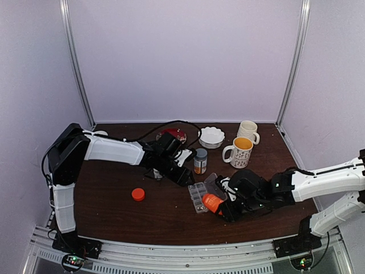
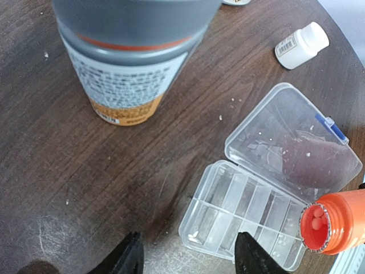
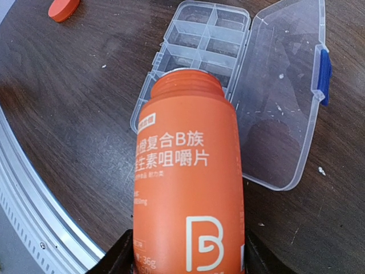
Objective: Sort the pills into containers
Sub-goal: Pour the pill into the compartment of the pill container.
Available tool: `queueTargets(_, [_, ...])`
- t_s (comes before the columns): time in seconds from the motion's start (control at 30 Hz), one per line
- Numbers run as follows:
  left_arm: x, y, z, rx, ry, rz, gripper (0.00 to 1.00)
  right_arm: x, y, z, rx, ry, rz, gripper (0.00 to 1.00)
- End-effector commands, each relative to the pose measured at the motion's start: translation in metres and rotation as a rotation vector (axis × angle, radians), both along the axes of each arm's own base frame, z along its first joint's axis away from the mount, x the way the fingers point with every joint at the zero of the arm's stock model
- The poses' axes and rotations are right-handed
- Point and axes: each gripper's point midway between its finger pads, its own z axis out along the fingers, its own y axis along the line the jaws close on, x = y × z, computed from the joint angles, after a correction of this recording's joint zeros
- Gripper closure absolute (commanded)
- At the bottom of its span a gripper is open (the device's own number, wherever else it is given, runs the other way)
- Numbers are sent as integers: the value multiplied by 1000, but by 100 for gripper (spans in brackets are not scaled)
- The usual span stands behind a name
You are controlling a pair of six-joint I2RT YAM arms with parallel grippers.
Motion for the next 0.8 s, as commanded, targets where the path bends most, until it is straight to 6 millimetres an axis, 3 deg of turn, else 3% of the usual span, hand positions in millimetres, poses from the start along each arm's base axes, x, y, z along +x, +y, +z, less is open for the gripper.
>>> queueTargets(0.0, [3,-16,8,-51,-16,-30,43,5,4,9,29,-35,-11,100])
queueTargets(0.1, [3,-16,2,-40,-4,-30,45,4,-2,1,-44,-17,-5,100])
queueTargets(0.23, [3,-16,-5,-17,15,-25,47,6,6,18,89,-60,-26,100])
queueTargets(0.37, [3,-13,-10,5,19,-21,47,9,-4,12,-36,-50,-21,100])
queueTargets(0.47, [3,-12,-11,16,12,-26,48,11,1,21,27,-72,-31,100])
queueTargets(0.6, [2,-12,-13,54,-11,-31,48,7,1,11,-53,-36,3,100])
queueTargets(0.7, [2,-13,-15,74,-17,-33,48,7,9,17,67,-43,-17,100])
queueTargets(0.77, [3,-12,-18,102,-29,-30,48,5,1,8,-22,-23,-12,100])
